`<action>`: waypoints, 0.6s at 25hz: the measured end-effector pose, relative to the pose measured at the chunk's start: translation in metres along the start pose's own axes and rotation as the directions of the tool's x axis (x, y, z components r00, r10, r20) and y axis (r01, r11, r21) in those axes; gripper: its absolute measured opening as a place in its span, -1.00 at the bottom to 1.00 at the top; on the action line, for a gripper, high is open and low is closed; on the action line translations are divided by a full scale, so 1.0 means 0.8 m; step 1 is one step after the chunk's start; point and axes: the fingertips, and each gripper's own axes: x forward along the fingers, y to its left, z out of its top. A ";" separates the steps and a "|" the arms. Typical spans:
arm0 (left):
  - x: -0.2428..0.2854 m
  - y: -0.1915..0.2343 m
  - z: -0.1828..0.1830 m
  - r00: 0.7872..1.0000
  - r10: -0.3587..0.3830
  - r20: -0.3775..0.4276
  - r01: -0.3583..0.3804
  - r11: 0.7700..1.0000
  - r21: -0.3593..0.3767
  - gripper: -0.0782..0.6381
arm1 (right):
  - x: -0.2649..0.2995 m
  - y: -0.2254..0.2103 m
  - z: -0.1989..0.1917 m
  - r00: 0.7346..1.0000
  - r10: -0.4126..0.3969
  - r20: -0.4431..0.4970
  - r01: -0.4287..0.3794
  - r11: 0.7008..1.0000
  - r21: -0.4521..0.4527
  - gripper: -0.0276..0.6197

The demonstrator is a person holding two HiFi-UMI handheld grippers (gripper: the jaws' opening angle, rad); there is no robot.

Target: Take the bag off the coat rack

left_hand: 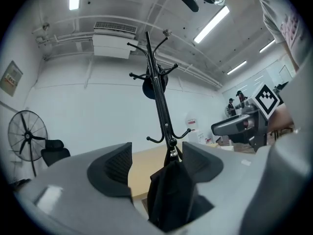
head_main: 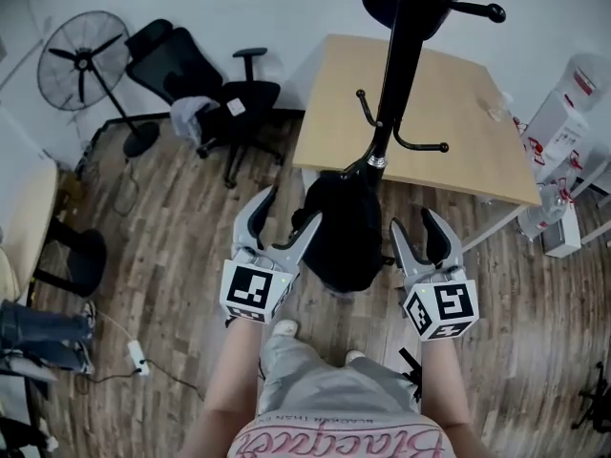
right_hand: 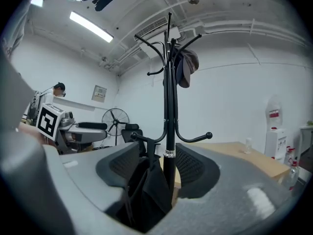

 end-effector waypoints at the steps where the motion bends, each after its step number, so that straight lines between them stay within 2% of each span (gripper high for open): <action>1: 0.007 0.008 -0.007 1.000 -0.029 -0.006 0.029 0.999 0.012 0.13 | 0.008 0.006 -0.001 1.000 -0.021 -0.003 0.021 1.000 -0.001 -0.21; 4: 0.028 0.028 -0.024 0.992 -0.126 -0.018 0.126 0.992 0.019 0.10 | 0.028 0.023 -0.006 0.996 -0.088 -0.022 0.087 0.996 -0.011 -0.20; 8: 0.053 0.049 -0.040 0.970 -0.242 -0.014 0.242 0.970 0.019 0.09 | 0.055 0.037 -0.018 0.984 -0.172 -0.055 0.171 0.985 -0.014 -0.16; 12: 0.070 0.058 -0.061 0.937 -0.348 -0.020 0.348 0.937 0.015 0.08 | 0.066 0.050 -0.032 0.961 -0.266 -0.073 0.266 0.964 -0.013 -0.16; 15: 0.079 0.056 -0.078 0.904 -0.427 -0.032 0.428 0.904 0.008 0.08 | 0.070 0.052 -0.048 0.933 -0.346 -0.095 0.348 0.938 0.001 -0.16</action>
